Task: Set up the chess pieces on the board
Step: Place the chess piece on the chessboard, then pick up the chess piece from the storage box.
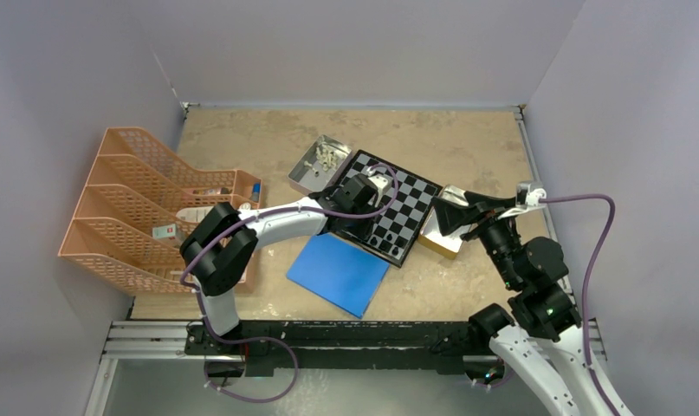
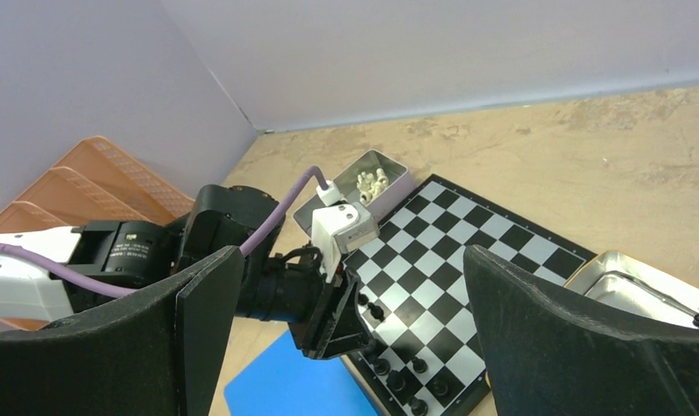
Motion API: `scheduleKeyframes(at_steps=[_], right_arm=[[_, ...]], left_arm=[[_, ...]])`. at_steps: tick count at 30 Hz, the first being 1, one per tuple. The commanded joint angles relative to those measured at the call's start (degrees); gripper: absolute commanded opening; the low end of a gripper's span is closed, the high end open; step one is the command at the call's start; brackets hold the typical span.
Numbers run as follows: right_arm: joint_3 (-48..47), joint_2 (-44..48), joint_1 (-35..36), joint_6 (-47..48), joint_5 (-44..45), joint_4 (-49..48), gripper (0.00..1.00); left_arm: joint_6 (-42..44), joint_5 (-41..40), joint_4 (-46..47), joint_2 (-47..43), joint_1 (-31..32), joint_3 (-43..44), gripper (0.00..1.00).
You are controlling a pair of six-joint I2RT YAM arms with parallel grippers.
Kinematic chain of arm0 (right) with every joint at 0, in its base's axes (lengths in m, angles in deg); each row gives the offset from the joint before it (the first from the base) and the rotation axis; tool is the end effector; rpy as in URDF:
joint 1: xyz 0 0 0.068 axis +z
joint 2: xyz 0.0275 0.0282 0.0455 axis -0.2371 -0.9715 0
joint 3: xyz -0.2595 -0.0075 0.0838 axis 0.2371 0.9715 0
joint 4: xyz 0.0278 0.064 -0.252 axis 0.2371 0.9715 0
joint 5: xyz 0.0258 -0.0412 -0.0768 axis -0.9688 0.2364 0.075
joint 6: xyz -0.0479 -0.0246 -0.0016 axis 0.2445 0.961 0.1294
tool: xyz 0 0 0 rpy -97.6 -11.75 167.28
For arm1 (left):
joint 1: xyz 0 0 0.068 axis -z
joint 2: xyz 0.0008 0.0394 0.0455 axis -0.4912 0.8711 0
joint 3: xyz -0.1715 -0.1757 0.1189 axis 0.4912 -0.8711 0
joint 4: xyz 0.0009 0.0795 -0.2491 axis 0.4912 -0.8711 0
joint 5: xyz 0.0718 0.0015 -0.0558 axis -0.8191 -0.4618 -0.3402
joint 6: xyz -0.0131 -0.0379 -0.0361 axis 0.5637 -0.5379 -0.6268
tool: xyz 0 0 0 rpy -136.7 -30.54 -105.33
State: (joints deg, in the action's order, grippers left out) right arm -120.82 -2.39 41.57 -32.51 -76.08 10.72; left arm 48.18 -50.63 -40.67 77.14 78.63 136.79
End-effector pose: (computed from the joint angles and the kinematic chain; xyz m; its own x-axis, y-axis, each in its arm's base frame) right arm 0.0865 0.0412 0.3634 0.0306 0.4910 -0.8706 -0.4197 0.7968 0.4346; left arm 0.2542 -0.2924 0.1929 -0.7160 0.3468 -0.6059 0.5406 0.8246 -0.1668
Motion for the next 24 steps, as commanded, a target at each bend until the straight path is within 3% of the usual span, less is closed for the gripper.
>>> scheduleKeyframes(at_steps=[1, 14, 20, 24], right_arm=[[-0.69, -1.22, 0.09, 0.40, -0.04, -3.18, 0.99], [0.30, -12.26, 0.09, -8.49, 6.55, -3.21, 0.99], [-0.93, -22.35, 0.09, -15.84, 12.25, -1.87, 0.99], [-1.83, -30.02, -0.08, -17.49, 17.21, -1.85, 0.99]], left_arm=[[-0.42, -0.85, -0.92, -3.70, 0.18, 3.13, 0.35], [-2.18, 1.39, -3.71, -15.55, -0.14, 7.12, 0.47], [-2.29, 0.07, -3.86, -26.57, -0.50, 2.59, 0.66], [-1.16, 0.61, -2.90, -35.36, -0.52, -2.62, 0.69]])
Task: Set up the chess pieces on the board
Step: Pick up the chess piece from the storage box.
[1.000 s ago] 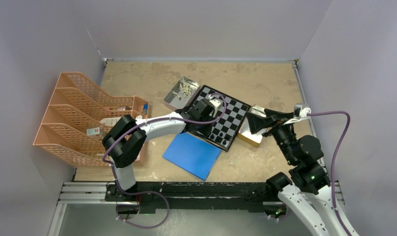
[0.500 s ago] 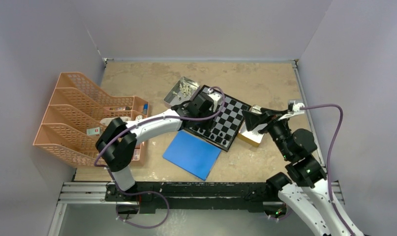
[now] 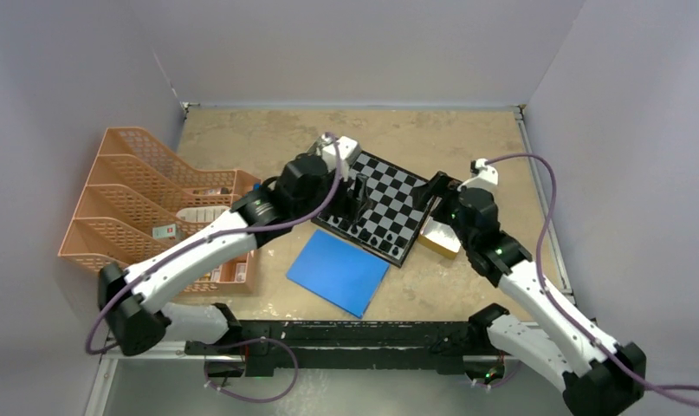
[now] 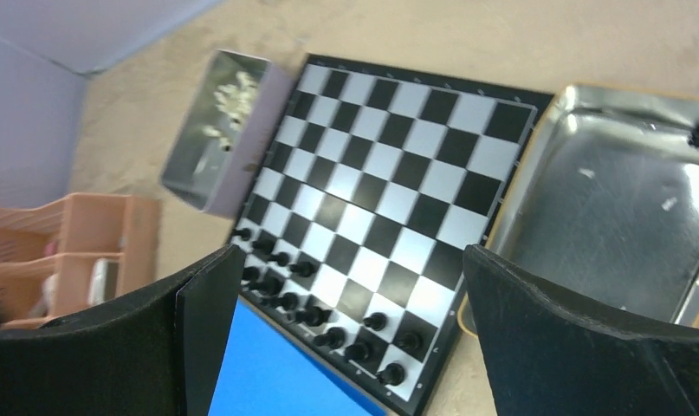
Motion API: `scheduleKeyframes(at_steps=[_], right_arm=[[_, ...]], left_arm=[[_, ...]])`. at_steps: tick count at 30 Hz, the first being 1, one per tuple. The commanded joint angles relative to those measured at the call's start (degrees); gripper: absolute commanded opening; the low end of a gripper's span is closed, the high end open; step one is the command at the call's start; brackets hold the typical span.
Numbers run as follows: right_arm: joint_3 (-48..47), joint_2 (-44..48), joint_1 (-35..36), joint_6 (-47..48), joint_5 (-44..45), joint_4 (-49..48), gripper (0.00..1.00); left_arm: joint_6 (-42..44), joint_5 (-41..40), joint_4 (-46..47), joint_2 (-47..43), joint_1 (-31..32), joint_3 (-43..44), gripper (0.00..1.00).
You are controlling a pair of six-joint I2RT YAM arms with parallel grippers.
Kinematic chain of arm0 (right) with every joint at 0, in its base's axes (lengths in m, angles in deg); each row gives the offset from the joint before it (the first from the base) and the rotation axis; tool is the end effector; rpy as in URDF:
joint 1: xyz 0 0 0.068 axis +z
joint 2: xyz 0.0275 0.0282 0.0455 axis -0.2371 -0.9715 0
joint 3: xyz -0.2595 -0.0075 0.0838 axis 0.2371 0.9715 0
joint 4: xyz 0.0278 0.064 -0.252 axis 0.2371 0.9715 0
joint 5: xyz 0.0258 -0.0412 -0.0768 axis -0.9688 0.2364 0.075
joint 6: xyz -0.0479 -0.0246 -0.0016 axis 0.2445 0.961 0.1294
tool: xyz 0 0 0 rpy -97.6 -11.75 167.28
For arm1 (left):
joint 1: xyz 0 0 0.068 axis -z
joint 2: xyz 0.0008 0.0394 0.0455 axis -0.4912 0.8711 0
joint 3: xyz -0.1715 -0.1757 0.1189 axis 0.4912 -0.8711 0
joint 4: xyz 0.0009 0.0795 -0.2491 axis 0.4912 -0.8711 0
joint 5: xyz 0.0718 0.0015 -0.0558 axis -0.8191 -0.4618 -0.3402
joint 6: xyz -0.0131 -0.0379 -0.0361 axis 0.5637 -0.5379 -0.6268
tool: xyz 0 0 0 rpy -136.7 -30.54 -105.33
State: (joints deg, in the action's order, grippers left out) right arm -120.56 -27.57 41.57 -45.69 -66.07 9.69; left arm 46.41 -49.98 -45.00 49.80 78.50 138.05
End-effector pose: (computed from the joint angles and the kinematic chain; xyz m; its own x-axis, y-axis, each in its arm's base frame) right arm 0.1763 0.0817 0.3080 -0.2574 0.5343 -0.8051 -0.0546 0.8238 0.5642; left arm 0.2017 -0.2311 0.3529 -0.5320 0.0874 -0.8422 0.5897 0.7520 -0.2945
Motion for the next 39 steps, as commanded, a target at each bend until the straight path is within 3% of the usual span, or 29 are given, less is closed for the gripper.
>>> scheduleKeyframes(at_steps=[1, 5, 12, 21, 25, 29, 33, 39], right_arm=[[-3.00, -6.48, -0.13, -5.23, 8.74, 0.04, 0.99], [-5.68, -10.86, -1.14, -5.75, 13.72, 1.25, 0.95], [-11.54, -19.45, -9.42, -5.19, 16.37, 7.05, 0.71], [-14.24, -28.61, -17.28, -9.54, 20.43, 7.91, 0.36], [-14.86, -32.03, -17.57, -8.70, 21.44, 6.18, 0.36], [-18.42, -34.64, -17.57, -0.96, 23.11, 3.92, 0.44], [-21.78, -35.32, -17.57, 8.37, 26.50, 1.23, 0.40], [-21.50, -33.96, -17.55, 27.50, 21.53, -1.93, 0.40]], left_arm=[[0.60, -0.29, 0.85, -9.77, -0.34, -4.90, 0.70], [0.59, -1.60, -3.07, -14.60, -0.39, -8.09, 0.71], [2.94, -1.06, -9.46, -20.78, -0.39, -11.53, 0.73], [3.66, 1.52, -9.87, -27.86, -0.34, -16.06, 0.72], [4.03, 5.66, -9.30, -28.18, -0.38, -17.26, 0.72], [4.70, 5.68, -10.71, -28.17, -0.39, -17.01, 0.72], [5.14, 6.09, -10.60, -29.57, -0.39, -17.74, 0.72], [4.75, 8.24, -9.10, -31.40, -0.39, -18.75, 0.72]])
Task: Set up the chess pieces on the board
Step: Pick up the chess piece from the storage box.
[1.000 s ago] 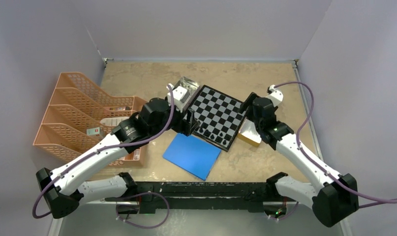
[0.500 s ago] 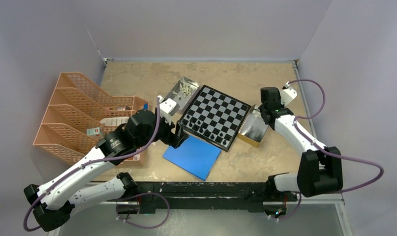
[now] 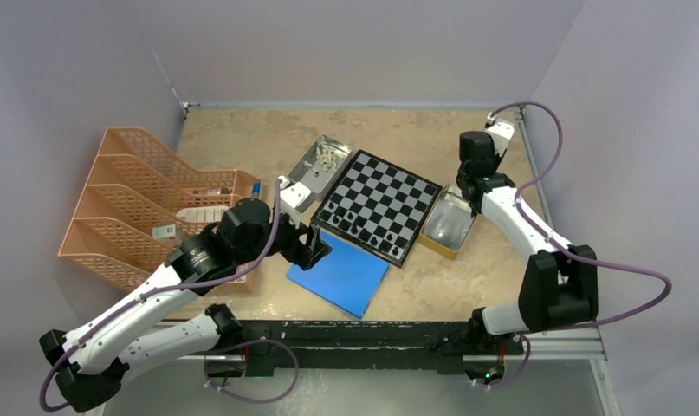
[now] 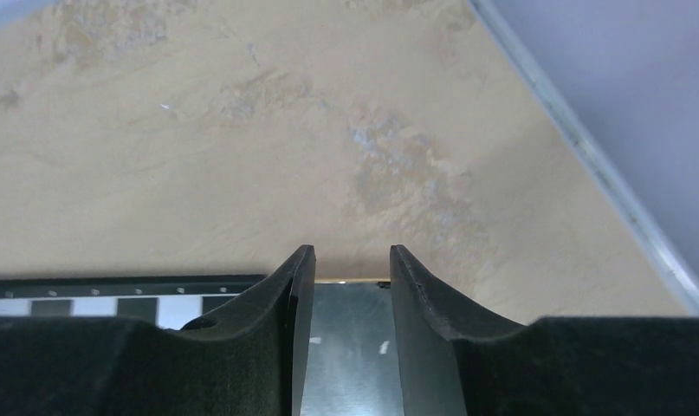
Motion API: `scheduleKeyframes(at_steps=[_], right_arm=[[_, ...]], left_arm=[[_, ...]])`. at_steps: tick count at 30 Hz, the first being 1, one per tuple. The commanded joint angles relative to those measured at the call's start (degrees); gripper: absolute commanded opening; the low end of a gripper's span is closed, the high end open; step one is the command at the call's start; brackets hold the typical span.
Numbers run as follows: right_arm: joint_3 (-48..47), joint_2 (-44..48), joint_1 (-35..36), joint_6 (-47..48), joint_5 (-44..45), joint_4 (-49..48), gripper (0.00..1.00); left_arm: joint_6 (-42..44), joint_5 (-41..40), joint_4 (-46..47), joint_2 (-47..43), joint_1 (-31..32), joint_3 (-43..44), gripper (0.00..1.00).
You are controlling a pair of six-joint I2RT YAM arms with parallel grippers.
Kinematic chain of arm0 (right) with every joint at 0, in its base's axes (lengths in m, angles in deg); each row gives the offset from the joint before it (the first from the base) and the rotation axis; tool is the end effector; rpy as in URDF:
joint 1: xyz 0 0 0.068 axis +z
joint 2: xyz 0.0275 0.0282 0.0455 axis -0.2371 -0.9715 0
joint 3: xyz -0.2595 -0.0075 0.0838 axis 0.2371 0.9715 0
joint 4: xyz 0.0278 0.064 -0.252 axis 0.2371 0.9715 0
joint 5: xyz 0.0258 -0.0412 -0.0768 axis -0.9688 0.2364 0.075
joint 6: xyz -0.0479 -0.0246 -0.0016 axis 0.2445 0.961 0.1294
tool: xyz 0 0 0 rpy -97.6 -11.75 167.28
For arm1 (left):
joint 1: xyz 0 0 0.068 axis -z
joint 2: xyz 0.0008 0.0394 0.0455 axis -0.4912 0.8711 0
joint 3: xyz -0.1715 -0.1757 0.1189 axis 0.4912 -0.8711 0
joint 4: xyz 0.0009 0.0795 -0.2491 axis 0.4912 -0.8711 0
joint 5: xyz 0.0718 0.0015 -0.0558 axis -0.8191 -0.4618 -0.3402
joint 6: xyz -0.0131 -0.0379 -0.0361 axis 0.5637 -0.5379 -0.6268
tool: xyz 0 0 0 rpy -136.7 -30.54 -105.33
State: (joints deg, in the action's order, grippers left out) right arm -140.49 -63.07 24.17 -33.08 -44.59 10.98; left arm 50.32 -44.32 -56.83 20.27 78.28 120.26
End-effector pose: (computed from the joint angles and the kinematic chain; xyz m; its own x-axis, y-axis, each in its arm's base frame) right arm 0.3188 0.0366 0.2836 -0.2456 0.3007 -0.9216 0.5515 0.8252 0.1223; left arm 0.1141 -0.1343 0.3395 -0.5078 0.1565 -0.8471 0.6758 0.6822 -0.2791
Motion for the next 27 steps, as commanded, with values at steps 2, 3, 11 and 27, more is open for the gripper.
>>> scheduleKeyframes(at_steps=[2, 3, 11, 27], right_arm=[[-1.60, 1.07, -0.13, 21.57, -1.13, -1.28, 0.40], [-1.24, 0.62, -0.05, 24.67, -2.17, -1.30, 0.41], [-0.30, -2.53, 2.30, 33.79, -5.65, 4.63, 0.35], [3.96, -9.26, 3.57, 39.72, -4.44, 5.27, 0.25]], left_arm=[[1.02, 2.90, 2.55, -1.95, -0.17, -0.94, 0.72], [1.06, 2.82, 2.32, -1.94, -0.15, -0.90, 0.72], [1.11, 4.42, 3.33, -1.78, -0.12, -2.06, 0.70], [1.86, 6.05, 3.70, 0.67, -0.15, -2.36, 0.69]])
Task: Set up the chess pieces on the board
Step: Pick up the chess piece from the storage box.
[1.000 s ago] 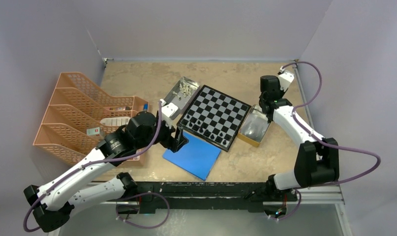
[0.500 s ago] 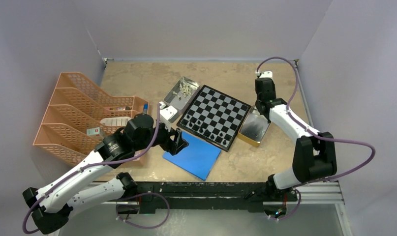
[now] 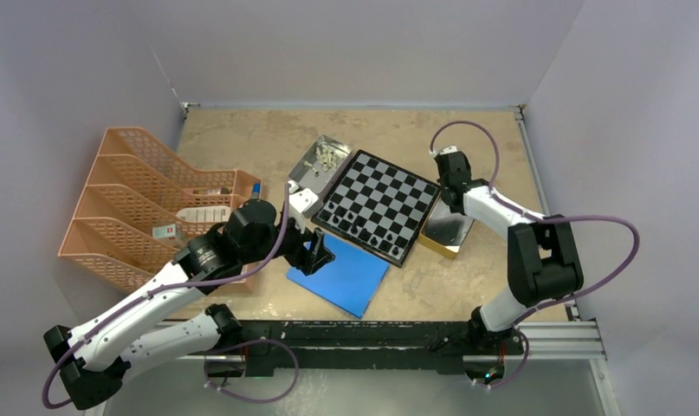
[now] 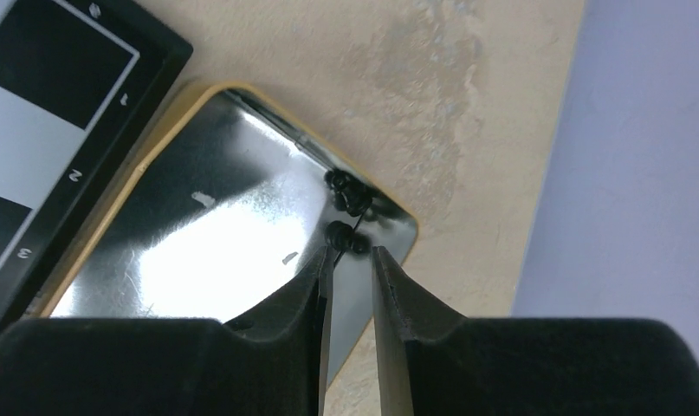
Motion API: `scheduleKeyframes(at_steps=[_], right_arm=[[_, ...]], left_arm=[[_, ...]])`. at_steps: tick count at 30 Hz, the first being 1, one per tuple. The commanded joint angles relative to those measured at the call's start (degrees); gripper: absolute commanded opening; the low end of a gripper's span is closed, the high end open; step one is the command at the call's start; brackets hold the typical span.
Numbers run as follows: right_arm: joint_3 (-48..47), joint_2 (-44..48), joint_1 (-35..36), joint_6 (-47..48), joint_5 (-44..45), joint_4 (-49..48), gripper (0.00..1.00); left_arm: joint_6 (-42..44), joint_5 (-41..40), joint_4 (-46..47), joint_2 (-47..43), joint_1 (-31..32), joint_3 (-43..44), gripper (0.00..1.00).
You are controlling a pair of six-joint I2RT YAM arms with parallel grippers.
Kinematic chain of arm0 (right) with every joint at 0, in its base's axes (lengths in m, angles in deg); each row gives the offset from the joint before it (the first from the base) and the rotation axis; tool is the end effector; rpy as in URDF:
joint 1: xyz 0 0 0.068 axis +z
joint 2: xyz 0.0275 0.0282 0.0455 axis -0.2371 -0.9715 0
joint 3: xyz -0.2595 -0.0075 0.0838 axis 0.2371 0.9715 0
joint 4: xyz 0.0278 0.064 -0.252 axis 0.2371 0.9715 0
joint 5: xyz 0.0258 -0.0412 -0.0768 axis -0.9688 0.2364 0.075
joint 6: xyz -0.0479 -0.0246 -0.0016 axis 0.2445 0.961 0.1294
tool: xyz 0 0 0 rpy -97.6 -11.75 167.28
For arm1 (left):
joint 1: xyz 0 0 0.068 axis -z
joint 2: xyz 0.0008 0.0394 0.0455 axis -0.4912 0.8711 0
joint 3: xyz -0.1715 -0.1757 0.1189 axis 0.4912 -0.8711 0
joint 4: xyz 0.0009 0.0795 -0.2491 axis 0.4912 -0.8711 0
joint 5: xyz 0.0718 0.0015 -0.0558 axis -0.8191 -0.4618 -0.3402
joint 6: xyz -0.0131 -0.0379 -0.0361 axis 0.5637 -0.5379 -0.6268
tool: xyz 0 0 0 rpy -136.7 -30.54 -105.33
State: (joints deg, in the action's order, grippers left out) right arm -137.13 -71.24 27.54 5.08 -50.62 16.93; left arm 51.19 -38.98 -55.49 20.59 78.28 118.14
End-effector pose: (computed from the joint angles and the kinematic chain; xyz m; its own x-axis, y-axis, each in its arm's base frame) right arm 0.3220 0.0599 0.2113 -0.7085 -0.3650 -0.6040 0.0036 0.8540 -0.5203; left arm 0.1136 -0.1388 0.3286 -0.5204 0.1972 -0.8309 0.7242 0.6175 -0.3070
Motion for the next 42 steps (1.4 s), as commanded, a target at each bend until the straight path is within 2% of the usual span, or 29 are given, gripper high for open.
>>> scheduleKeyframes(at_steps=[1, 32, 42], right_arm=[[0.53, -1.65, 0.18, 1.53, 1.64, -0.63, 0.25], [1.56, -5.79, -0.35, 2.25, 5.08, -1.64, 0.38], [1.74, -6.57, -0.71, 2.03, 4.19, -2.02, 0.38]], left_arm=[[0.98, 0.81, 2.40, 0.55, -0.17, -0.23, 0.69], [1.33, 0.81, 2.18, 2.01, -0.15, -0.12, 0.69], [1.34, 0.90, 2.16, 1.77, -0.16, -0.10, 0.68]])
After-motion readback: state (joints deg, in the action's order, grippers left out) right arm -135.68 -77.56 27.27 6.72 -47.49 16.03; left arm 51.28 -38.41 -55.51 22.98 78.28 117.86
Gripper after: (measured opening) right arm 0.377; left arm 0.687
